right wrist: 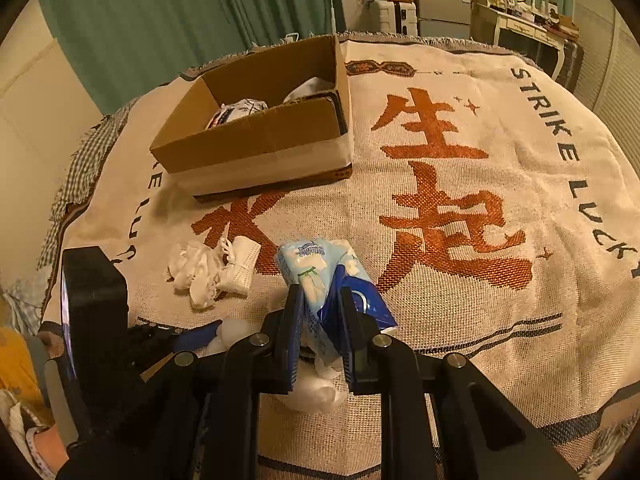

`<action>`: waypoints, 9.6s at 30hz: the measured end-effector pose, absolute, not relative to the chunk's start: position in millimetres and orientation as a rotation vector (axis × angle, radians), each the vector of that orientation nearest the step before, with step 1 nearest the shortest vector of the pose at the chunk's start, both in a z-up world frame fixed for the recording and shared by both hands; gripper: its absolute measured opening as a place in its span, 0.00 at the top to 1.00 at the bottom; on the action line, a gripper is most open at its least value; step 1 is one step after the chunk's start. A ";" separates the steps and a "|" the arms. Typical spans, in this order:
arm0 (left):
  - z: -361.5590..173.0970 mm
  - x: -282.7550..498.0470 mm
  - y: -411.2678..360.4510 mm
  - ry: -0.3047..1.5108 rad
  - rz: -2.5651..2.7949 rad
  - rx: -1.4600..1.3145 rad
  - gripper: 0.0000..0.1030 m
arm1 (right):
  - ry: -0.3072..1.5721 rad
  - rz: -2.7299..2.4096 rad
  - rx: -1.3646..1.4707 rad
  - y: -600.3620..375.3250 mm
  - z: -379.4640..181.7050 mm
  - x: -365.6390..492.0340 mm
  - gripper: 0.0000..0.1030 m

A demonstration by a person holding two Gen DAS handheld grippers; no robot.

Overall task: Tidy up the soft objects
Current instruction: 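Grasp the white plastic piece with the left gripper while the right grasps the blue tissue packet, then lower both held items into the box and open both grippers, then grasp the white plush toy with the left gripper while the right grasps a white cloth, then drop the plush toy and cloth into the box from both grippers, then grasp the lace-edged white cloth with the left gripper while the right grasps the white mask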

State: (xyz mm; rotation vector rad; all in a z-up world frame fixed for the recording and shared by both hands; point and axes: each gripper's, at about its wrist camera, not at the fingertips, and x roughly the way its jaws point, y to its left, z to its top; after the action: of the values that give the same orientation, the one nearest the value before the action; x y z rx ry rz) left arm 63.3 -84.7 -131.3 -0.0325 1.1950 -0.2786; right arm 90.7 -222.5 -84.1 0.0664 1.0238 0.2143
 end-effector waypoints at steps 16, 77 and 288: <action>-49.1 50.8 -46.6 0.983 -0.228 -0.111 0.67 | 0.893 0.241 0.040 -200.0 -28.1 64.4 0.84; 78.3 59.7 8.4 0.676 -0.064 -0.034 0.12 | 0.684 0.189 0.028 -204.0 111.2 64.4 0.14; -133.6 115.4 -25.1 1.126 -0.143 -0.040 0.12 | 1.099 0.251 0.030 -174.3 -127.8 161.9 0.75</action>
State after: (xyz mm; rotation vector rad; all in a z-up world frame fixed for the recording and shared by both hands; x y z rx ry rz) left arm 115.4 -25.1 -133.6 -0.0396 1.1263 -0.1426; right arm 161.9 -174.3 -127.8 0.0299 1.0990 0.2510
